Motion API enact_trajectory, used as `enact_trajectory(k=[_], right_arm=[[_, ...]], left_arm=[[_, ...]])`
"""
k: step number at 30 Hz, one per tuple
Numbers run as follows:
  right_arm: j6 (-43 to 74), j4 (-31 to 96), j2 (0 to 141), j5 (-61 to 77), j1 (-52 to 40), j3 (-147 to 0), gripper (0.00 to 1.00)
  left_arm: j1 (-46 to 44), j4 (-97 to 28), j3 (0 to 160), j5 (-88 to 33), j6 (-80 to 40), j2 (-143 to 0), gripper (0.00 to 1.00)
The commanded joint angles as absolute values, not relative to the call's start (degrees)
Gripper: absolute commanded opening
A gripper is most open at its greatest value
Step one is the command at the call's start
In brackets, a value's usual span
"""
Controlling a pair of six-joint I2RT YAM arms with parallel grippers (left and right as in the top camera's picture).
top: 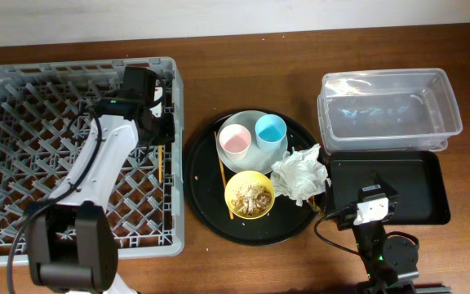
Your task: Sort waste into correct bins and load items into the dishwasher rack
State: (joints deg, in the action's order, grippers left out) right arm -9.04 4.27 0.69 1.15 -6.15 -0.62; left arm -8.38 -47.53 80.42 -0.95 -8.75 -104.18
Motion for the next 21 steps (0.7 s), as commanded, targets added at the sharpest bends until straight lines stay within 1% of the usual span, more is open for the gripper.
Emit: enact_trajectory(k=[1,3,4,5,9,11,13,19,20,21], right_arm=[[-9.0,4.5,0.4,1.5,-6.3,-0.3,0.99],[-9.0,4.5,0.4,1.5,-6.3,-0.3,0.99],[-9.0,4.5,0.4,1.5,-6.3,-0.3,0.99],[-9.0,4.5,0.4,1.5,-6.3,-0.3,0.99],[-9.0,4.5,0.4,1.5,-6.3,-0.3,0.99],[-9.0,4.5,0.4,1.5,-6.3,-0.3,0.99],[-9.0,4.5,0.4,1.5,-6.3,-0.3,0.99],[-9.0,4.5,0.4,1.5,-6.3,-0.3,0.99],[-9.0,4.5,0.4,1.5,-6.3,-0.3,0.99],[-9.0,4.5,0.4,1.5,-6.3,-0.3,0.99]], left_arm=[[-8.2,-47.0,80.7,-1.6,-7.8,-105.5,0.06],[-8.2,-46.7,80.7,-1.6,-7.8,-105.5,0.49],[-8.2,-46.7,80.7,-1.5,-7.8,-105.5,0.54],[-8.2,-46.8,80.7,-1.5,-7.8,-105.5,0.56],[-8.1,-47.4,81.6,-1.5,-7.8,-105.1,0.56],[-8.1,-49.0,83.1,-1.6,-7.8,-104.3,0.54],[-8.2,-51.9,85.4,-1.8,-8.1,-102.3,0.49],[-11.2,-58.6,86.9,-4.3,-9.6,-92.6,0.49],[-11.6,-59.5,86.9,-4.3,-10.1,-91.9,0.47],[-12.1,-60.8,86.9,-4.4,-11.3,-91.5,0.43]])
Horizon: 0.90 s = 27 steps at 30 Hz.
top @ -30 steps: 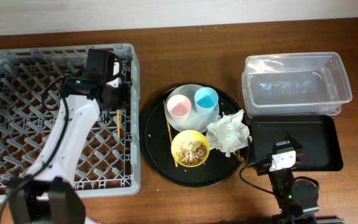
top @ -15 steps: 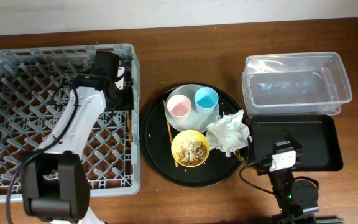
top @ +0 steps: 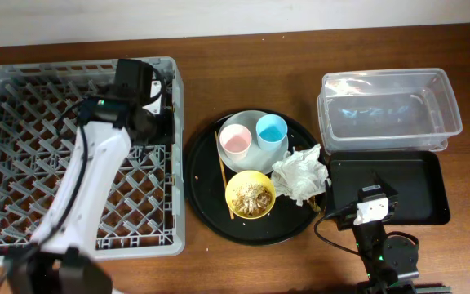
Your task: Sort waste into correct bins and load items into the dishwasher rack
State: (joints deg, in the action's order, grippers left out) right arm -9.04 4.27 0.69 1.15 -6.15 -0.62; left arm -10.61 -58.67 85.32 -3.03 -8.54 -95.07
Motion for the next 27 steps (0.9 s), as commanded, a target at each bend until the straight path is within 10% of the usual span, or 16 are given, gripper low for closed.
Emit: enact_trajectory(k=[1,4,6,8,9,11,12,20,27], right_arm=[[-9.0,4.5,0.4,1.5,-6.3,-0.3,0.99],[-9.0,4.5,0.4,1.5,-6.3,-0.3,0.99],[-9.0,4.5,0.4,1.5,-6.3,-0.3,0.99],[-9.0,4.5,0.4,1.5,-6.3,-0.3,0.99],[-9.0,4.5,0.4,1.5,-6.3,-0.3,0.99],[-9.0,4.5,0.4,1.5,-6.3,-0.3,0.99],[-9.0,4.5,0.4,1.5,-6.3,-0.3,0.99],[-9.0,4.5,0.4,1.5,-6.3,-0.3,0.99],[-9.0,4.5,0.4,1.5,-6.3,-0.3,0.99]], left_arm=[[-12.8,-62.1,86.9,-5.2,-12.8,-91.4,0.4],[-16.1,-63.1,85.8,-12.2,-13.6,-91.6,0.32],[-17.7,-63.0,85.4,-16.0,-13.6,-91.6,0.47],[-19.8,-63.1,85.0,-17.4,-13.6,-91.6,0.99],[-20.9,-63.0,84.5,-17.3,-13.6,-91.6,0.99],[-23.2,-62.8,83.5,-16.7,-13.7,-91.8,0.22],[-24.1,-62.4,82.8,-16.2,-14.3,-91.9,0.1],[-30.4,-51.6,71.5,-2.0,-30.9,-91.9,0.02],[-31.1,-36.2,60.0,-2.0,-31.7,-92.0,0.26]])
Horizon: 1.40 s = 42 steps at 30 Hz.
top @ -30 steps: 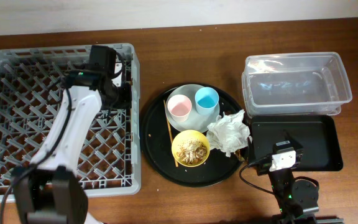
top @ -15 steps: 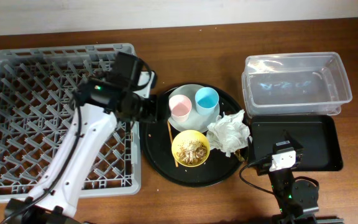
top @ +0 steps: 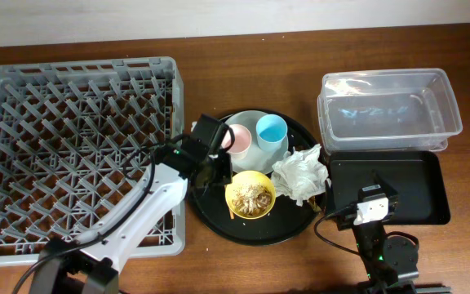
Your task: Sort waste into correct bins and load items into the dishwasher rack
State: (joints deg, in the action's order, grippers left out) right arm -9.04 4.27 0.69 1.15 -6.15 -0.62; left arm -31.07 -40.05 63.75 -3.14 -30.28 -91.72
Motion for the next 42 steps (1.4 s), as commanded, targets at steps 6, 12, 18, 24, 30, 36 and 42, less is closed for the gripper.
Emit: enact_trajectory(k=[6,12,18,24,30,36,42], right_arm=[[-9.0,4.5,0.4,1.5,-6.3,-0.3,0.99],[-9.0,4.5,0.4,1.5,-6.3,-0.3,0.99],[-9.0,4.5,0.4,1.5,-6.3,-0.3,0.99],[-9.0,4.5,0.4,1.5,-6.3,-0.3,0.99],[-9.0,4.5,0.4,1.5,-6.3,-0.3,0.99],[-9.0,4.5,0.4,1.5,-6.3,-0.3,0.99],[-9.0,4.5,0.4,1.5,-6.3,-0.3,0.99]], left_arm=[[-31.1,-30.8,57.0,-2.1,-31.7,-92.2,0.26],[-31.2,-29.9,57.0,-0.8,-33.9,-96.3,0.25],[-31.4,-26.4,57.0,-0.6,-33.9,-100.6,0.25],[-31.4,-24.5,57.0,-0.2,-33.9,-103.1,0.25],[-31.4,-24.5,57.0,2.7,-33.8,-105.4,0.18],[-31.4,-24.5,57.5,2.7,-33.8,-105.4,0.01],[-31.3,-27.7,61.9,3.0,-32.1,-103.6,0.01]])
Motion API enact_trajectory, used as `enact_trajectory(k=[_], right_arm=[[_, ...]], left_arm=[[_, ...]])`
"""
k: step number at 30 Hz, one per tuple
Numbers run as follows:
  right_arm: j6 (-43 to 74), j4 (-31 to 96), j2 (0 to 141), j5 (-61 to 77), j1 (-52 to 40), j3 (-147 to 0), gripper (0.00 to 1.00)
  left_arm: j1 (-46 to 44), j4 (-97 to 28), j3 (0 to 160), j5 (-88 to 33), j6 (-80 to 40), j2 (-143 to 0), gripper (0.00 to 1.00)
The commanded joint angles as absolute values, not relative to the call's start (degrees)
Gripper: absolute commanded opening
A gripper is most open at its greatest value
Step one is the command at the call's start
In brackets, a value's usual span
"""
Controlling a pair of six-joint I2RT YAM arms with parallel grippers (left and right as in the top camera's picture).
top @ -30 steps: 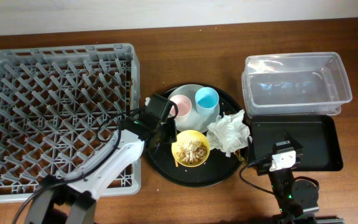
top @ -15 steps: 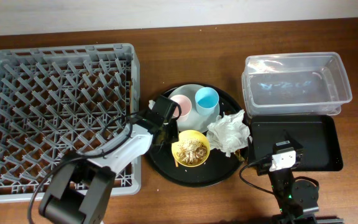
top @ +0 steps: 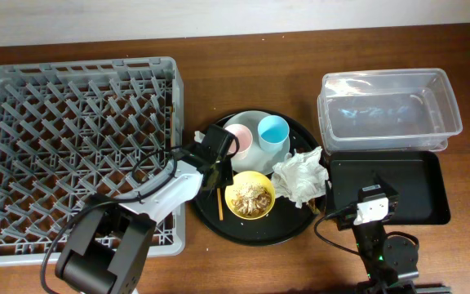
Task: Sort waste into correct bins and load items into the dishwasher rack
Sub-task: 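Place the second chopstick into the dish rack with the left gripper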
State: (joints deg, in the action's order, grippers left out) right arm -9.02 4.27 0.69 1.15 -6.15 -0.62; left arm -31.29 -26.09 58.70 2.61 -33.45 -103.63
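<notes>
My left gripper (top: 216, 175) reaches over the left side of the round black tray (top: 206, 222) and appears shut on the upper end of an orange chopstick (top: 219, 204). The chopstick points toward the tray's front edge beside the yellow bowl (top: 250, 196) of food scraps. A pink cup (top: 237, 139) and a blue cup (top: 272, 131) stand on a pale plate (top: 252, 119). A crumpled white napkin (top: 300, 175) lies at the tray's right. The grey dishwasher rack (top: 72, 155) fills the left. My right gripper (top: 375, 204) rests low at the front right, its fingers unclear.
A clear plastic bin (top: 390, 110) stands at the back right. A black rectangular tray (top: 406, 184) lies just in front of it. The rack's right wall runs close to the round tray. Brown table shows around everything.
The left gripper has settled lower on the tray's left side. The chopstick there now lies straighter, pointing to the front edge from the gripper. The right arm has not moved.
The left gripper was first over the rack's right edge with an orange stick below it. Then it stood slightly further back in the rack. Later it was over the tray between pink cup and bowl, and now it is on the tray's chopstick.
</notes>
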Motion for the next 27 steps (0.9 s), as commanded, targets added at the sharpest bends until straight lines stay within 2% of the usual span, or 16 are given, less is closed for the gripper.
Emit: enact_trajectory(k=[1,7,10,16,19,21,27], right_arm=[[-9.0,4.5,0.4,1.5,-6.3,-0.3,0.99],[-9.0,4.5,0.4,1.5,-6.3,-0.3,0.99],[-9.0,4.5,0.4,1.5,-6.3,-0.3,0.99],[-9.0,4.5,0.4,1.5,-6.3,-0.3,0.99],[-9.0,4.5,0.4,1.5,-6.3,-0.3,0.99],[-9.0,4.5,0.4,1.5,-6.3,-0.3,0.99],[-9.0,4.5,0.4,1.5,-6.3,-0.3,0.99]], left_arm=[[-31.3,-29.0,63.5,3.0,-30.5,-102.8,0.01],[-29.9,-44.3,76.9,10.4,-20.9,-100.0,0.01],[-26.4,-51.7,82.5,17.7,-18.3,-100.0,0.01],[-17.8,-52.6,83.2,17.6,-12.7,-100.0,0.01],[-14.4,-52.6,83.2,12.7,-10.7,-100.0,0.01],[-13.1,-52.7,83.2,8.1,-8.8,-100.1,0.01],[-12.6,-52.4,82.4,7.7,-8.9,-100.6,0.01]])
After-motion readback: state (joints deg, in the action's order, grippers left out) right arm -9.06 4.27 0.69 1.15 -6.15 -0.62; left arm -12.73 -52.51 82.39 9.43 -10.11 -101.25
